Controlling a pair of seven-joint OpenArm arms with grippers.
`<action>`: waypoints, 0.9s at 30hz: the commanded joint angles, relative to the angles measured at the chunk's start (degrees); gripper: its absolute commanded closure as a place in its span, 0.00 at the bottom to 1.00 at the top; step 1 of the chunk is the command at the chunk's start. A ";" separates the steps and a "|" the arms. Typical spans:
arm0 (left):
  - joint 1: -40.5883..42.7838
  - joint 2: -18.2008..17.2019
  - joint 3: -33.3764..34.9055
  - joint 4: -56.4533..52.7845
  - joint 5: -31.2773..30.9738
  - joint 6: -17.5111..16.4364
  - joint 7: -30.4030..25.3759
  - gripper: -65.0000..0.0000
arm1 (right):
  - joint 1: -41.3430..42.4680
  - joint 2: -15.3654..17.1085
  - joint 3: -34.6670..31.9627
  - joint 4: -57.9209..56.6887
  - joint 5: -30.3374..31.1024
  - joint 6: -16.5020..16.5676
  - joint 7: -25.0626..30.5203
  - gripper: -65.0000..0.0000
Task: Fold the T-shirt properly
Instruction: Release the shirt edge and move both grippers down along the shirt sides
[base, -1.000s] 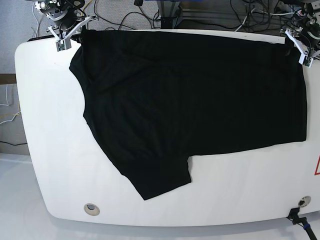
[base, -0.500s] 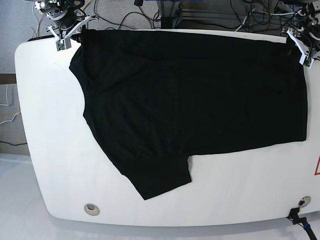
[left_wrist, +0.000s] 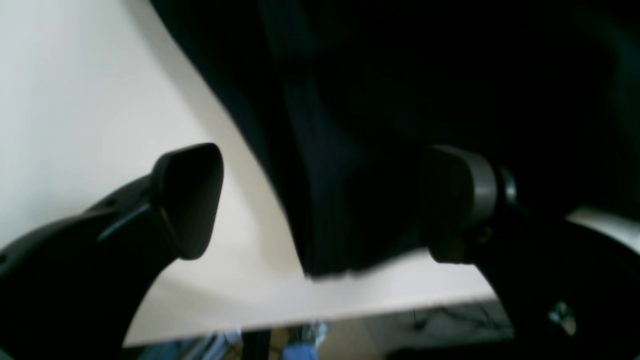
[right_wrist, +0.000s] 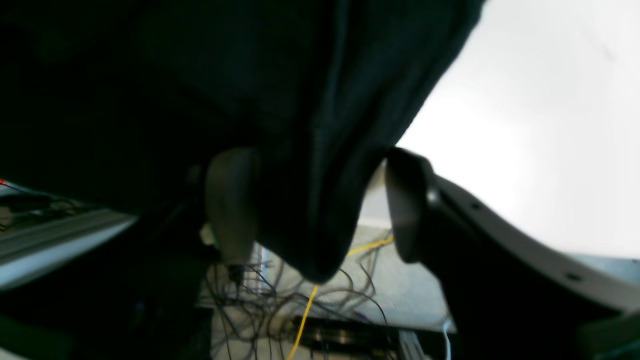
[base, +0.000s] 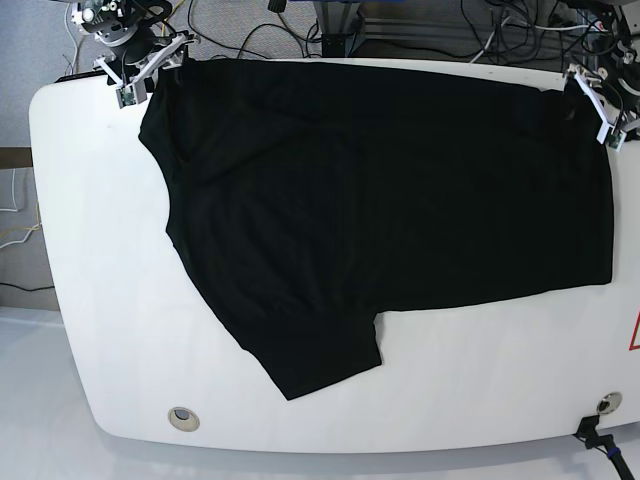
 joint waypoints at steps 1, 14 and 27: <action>-0.26 -1.14 -0.46 1.00 -0.71 0.16 -0.99 0.11 | -0.78 0.18 0.24 2.01 -0.90 -0.34 -2.58 0.38; -1.67 -0.87 -0.64 7.95 -0.71 0.16 -0.99 0.11 | 4.06 0.26 0.24 5.52 -0.90 -0.25 -5.83 0.38; -16.62 1.24 -0.29 5.22 -0.62 0.16 0.94 0.11 | 22.34 0.35 -0.02 4.91 -1.43 -0.34 -11.28 0.38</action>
